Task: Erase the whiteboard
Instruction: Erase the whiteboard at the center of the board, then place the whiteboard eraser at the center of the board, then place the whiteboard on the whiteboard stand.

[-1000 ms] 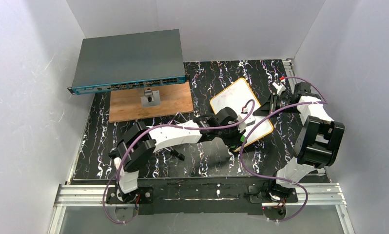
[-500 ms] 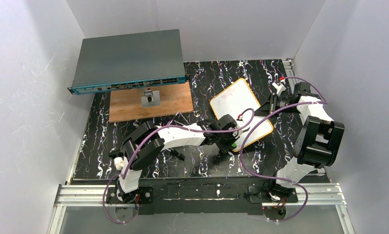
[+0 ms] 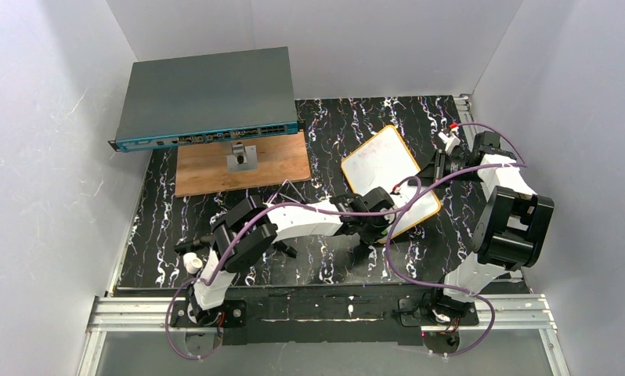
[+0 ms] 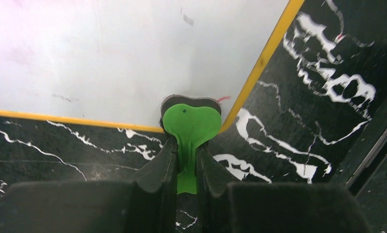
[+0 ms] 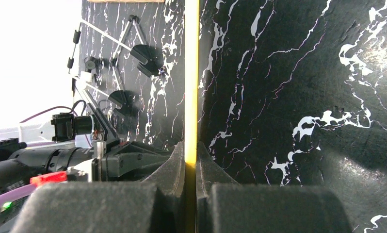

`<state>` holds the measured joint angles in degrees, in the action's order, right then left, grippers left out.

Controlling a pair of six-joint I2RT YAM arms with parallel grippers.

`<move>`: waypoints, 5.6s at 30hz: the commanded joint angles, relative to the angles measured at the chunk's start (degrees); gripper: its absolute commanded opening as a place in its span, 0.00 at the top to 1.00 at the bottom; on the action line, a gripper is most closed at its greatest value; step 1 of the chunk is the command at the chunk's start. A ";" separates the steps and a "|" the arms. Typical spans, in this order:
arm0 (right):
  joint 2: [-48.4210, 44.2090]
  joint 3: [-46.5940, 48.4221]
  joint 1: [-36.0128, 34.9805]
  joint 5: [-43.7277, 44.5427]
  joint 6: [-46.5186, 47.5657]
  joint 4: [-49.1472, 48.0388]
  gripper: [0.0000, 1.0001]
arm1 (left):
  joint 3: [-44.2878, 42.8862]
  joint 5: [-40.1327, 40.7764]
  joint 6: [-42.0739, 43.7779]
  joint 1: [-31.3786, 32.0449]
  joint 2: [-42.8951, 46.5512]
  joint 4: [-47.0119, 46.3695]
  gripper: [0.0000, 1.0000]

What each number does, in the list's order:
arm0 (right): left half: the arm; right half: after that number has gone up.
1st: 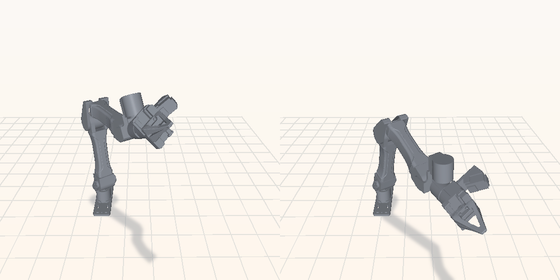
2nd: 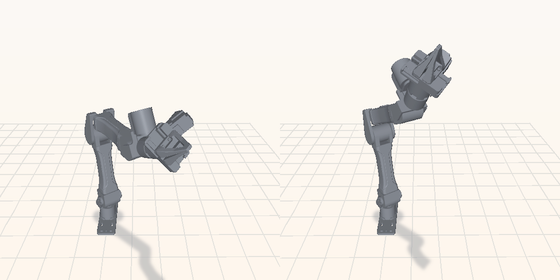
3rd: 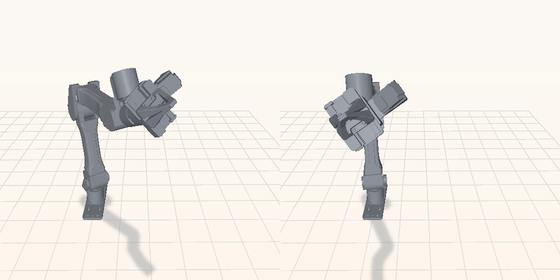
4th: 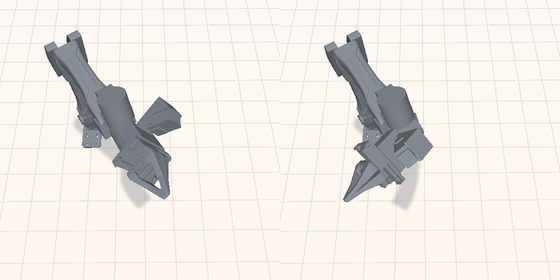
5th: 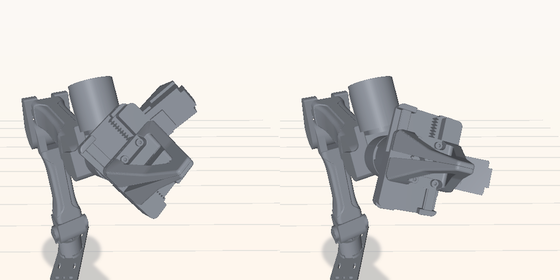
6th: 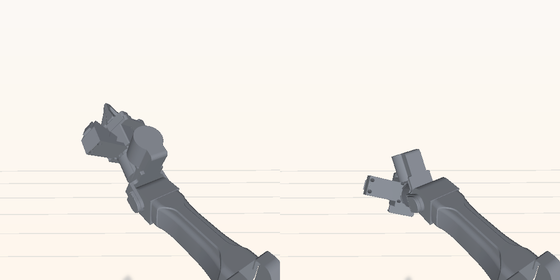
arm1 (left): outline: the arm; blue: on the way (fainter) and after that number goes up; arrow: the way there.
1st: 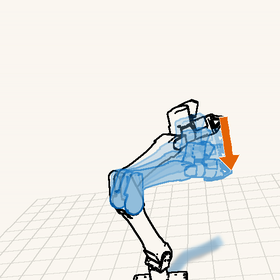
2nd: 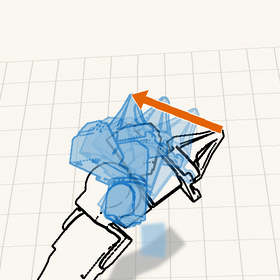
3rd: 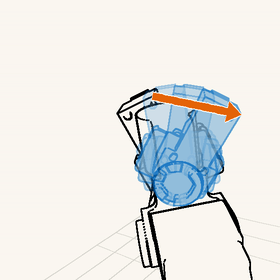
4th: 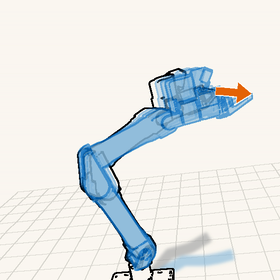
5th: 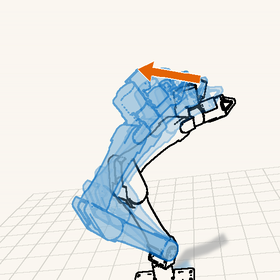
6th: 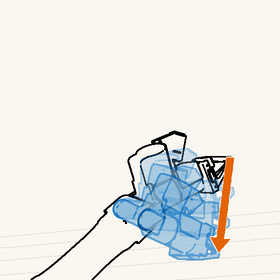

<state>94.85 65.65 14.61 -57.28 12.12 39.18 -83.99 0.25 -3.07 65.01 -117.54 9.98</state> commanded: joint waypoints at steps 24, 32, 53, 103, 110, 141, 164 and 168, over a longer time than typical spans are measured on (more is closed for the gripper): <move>-2.04 -0.12 -0.20 -7.26 -2.34 1.25 0.99 | 2.69 -0.23 1.90 0.46 2.41 1.98 1.00; -2.01 -0.26 -0.20 -7.23 -2.44 1.12 0.99 | 0.88 -2.16 1.21 1.75 1.05 1.97 1.00; -2.18 -0.52 -0.29 -7.36 -2.51 0.99 0.99 | -8.62 3.37 2.49 2.71 -3.87 2.72 1.00; -9.08 17.98 -0.50 9.38 29.77 30.00 0.99 | 13.34 4.29 -16.18 -7.35 12.15 -7.08 0.86; -11.06 19.28 -0.56 11.27 30.96 31.21 0.99 | 9.32 2.50 -16.58 -7.61 7.39 -2.89 0.48; -14.51 19.18 -1.38 11.94 30.16 32.29 0.99 | 6.10 -9.09 -22.84 -14.98 7.56 -2.02 0.12; -19.53 22.57 -4.59 15.35 36.92 39.34 0.99 | 23.43 -17.95 -13.90 -17.03 37.35 -15.30 0.02; -20.91 21.86 -7.92 17.99 38.09 40.10 0.99 | 24.92 -22.05 -10.60 -18.64 40.76 -12.91 0.02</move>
<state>76.75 85.34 9.47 -38.70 48.25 77.45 -60.69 -16.03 -17.65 48.01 -81.14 -4.38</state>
